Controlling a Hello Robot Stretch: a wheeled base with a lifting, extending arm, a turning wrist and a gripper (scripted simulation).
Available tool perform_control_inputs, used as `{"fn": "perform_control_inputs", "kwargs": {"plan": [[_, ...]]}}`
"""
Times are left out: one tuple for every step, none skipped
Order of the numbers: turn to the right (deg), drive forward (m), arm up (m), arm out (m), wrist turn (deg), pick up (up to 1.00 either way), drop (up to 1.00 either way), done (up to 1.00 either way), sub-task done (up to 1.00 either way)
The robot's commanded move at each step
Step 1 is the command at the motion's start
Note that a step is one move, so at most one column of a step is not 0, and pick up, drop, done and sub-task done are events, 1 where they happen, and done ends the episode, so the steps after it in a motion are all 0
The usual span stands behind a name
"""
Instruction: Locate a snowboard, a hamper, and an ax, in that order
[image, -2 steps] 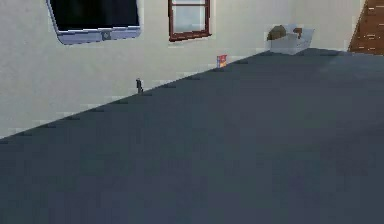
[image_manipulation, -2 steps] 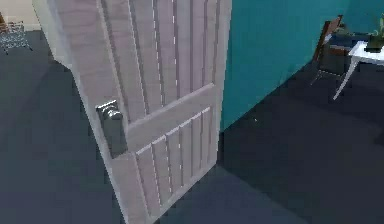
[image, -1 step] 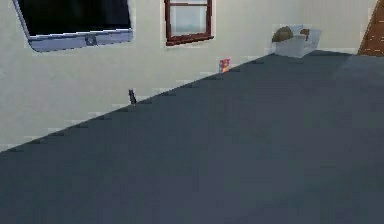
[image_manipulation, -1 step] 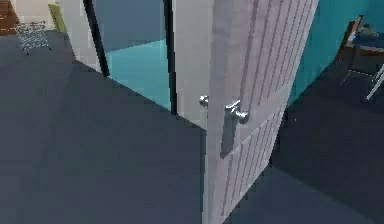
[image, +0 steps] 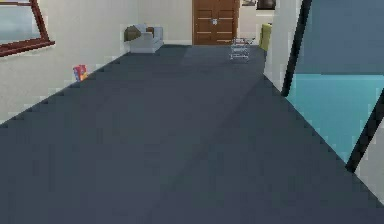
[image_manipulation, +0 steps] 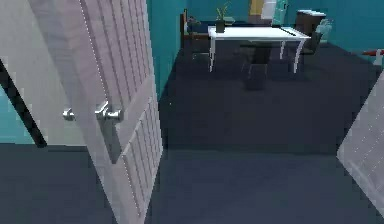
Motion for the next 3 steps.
{"fn": "perform_control_inputs", "kwargs": {"plan": [[0.0, 0.65, 0.0, 0.0, 0.0, 0.0, 0.0, 0.0, 0.0], [42.0, 0.0, 0.0, 0.0, 0.0, 0.0, 0.0, 0.0, 0.0], [0.0, 0.15, 0.0, 0.0, 0.0, 0.0, 0.0, 0.0, 0.0]]}}
